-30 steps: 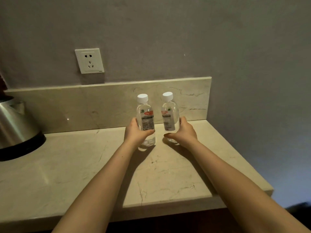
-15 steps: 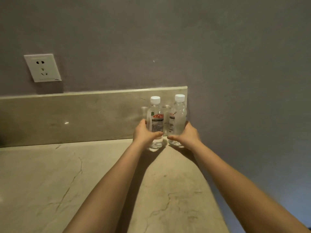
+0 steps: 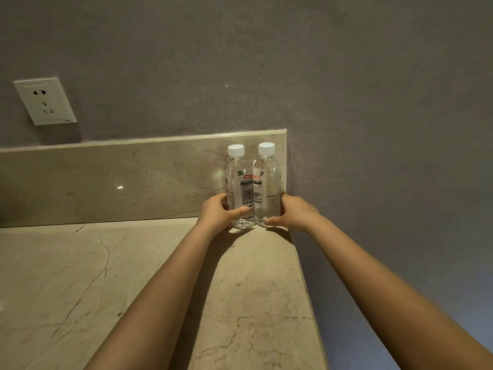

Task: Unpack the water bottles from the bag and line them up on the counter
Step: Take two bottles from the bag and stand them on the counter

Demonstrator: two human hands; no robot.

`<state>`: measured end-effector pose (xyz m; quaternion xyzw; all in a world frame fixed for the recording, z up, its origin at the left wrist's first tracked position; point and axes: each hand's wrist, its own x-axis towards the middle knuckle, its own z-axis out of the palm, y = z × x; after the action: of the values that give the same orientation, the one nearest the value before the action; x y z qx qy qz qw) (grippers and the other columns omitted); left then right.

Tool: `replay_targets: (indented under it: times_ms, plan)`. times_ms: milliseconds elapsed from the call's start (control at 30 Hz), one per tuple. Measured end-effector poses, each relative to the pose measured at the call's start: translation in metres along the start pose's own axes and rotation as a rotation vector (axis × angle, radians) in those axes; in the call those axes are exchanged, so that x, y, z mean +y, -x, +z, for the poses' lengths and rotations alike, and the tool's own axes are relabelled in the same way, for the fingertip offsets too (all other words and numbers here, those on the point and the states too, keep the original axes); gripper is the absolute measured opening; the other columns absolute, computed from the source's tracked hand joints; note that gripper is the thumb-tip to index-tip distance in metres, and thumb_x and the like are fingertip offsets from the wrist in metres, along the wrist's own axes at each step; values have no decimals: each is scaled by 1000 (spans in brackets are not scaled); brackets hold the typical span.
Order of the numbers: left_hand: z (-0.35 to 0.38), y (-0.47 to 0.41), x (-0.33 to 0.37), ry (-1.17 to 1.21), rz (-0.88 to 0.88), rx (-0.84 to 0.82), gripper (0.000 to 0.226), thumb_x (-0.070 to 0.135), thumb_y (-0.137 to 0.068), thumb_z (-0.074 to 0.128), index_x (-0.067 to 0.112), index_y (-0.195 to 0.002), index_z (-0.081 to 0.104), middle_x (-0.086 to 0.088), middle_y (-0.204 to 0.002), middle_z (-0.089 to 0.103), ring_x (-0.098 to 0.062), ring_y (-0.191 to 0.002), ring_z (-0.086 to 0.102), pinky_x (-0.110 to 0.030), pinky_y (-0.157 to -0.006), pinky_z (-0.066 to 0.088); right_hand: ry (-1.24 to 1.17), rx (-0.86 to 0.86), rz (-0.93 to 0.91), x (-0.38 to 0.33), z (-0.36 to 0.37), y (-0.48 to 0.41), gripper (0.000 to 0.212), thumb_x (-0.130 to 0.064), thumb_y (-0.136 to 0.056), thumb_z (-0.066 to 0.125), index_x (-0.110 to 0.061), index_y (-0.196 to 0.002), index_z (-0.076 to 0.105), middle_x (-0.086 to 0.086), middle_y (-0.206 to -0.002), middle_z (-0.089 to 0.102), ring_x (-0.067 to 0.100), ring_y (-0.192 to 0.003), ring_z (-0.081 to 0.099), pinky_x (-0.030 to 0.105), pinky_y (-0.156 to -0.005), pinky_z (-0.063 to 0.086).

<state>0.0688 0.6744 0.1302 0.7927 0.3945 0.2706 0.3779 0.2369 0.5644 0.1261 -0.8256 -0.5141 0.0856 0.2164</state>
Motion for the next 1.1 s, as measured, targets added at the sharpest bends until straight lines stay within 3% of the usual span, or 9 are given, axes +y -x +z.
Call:
replay_targets:
  times_ms: [200,267,400,467,500,567,700,933,1100]
  plan:
    - [4,2,1,-33,-52,54,74,70,-49,75,15,-98,66,-7,-87,71,-30,-78,69,-50,-72,58,-9,44,43,-2,-5,12,71,-63,-69,71,-26,-127,52,-5,-124,63,18,-110,60,36,-87,52]
    - [4,10,7,-50,-69,59,68,57,-62,78,9,-107,63,-10,-99,69,-31,-86,68,-48,-78,57,-5,77,91,-3,-2,19,69,-66,-70,68,-25,-124,53,-3,-120,64,19,-108,61,35,-82,53]
    - [-4,32,15,-63,-107,139,70,46,-72,75,3,-122,53,-12,-116,60,-31,-99,62,-44,-86,54,-4,148,164,-13,8,36,36,-58,-81,61,-25,-96,56,1,-103,67,22,-95,63,37,-77,53]
    - [-9,43,15,-81,-106,176,46,38,-81,67,7,-114,57,-9,-110,62,-24,-85,61,-34,-77,54,-42,167,193,-21,8,46,31,-52,-83,59,-22,-89,56,2,-99,67,23,-91,63,37,-75,53]
    - [-12,48,16,-76,-98,178,38,33,-85,63,7,-112,57,-7,-105,62,-18,-75,58,-28,-65,52,-74,171,198,-26,7,52,29,-50,-84,59,-21,-87,57,2,-96,67,23,-88,64,37,-74,54]
    - [-18,59,22,-44,-53,179,35,30,-88,60,7,-114,56,-5,-102,60,-13,-71,55,-17,-51,43,-150,176,193,-37,2,63,23,-45,-83,60,-22,-83,57,1,-91,67,22,-84,66,39,-76,56]
    - [-34,92,34,30,66,199,32,30,-87,60,8,-111,60,-3,-100,62,-21,-94,58,-26,-76,40,-173,257,157,-65,-10,93,21,-41,-85,60,-20,-86,59,-2,-89,64,19,-88,61,39,-79,54]
    - [-53,167,38,186,215,148,24,26,-88,59,9,-103,64,-2,-91,64,-17,-82,57,-29,-79,46,-303,436,190,-99,-5,180,18,-37,-84,62,-20,-90,61,-1,-92,66,21,-90,61,36,-79,51]
    - [-29,220,55,310,284,28,28,23,-89,59,10,-114,57,2,-94,60,-13,-79,55,-26,-75,43,-285,509,291,-77,-7,265,17,-30,-85,62,-17,-97,64,-4,-87,60,16,-87,57,26,-73,41]
